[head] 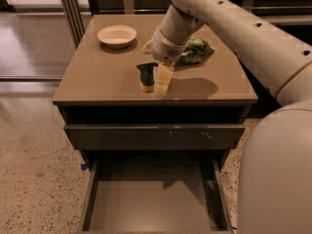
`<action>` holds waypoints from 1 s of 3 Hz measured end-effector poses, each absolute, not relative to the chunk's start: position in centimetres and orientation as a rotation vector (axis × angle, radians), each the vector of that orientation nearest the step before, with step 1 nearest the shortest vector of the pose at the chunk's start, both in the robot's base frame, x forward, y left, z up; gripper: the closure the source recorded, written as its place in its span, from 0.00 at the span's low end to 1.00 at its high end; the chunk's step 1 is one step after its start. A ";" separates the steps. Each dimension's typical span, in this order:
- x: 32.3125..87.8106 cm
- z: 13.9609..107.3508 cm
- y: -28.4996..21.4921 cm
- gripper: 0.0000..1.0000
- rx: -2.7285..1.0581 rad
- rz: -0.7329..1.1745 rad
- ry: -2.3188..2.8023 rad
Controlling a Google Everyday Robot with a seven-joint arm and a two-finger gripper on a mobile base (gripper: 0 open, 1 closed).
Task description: Place sponge into middle drawer
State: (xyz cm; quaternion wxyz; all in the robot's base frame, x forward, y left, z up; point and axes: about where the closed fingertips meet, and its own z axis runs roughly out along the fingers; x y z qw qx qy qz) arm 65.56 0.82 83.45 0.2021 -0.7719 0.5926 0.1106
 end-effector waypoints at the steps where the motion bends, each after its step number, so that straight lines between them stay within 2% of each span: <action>1: 65.9 82.4 1.1 0.00 -2.160 0.332 1.643; 3: 67.4 81.8 1.9 0.00 -2.190 0.353 1.625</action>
Offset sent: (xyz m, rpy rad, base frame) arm -0.0023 0.0011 -0.0240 0.0415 0.0198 0.0033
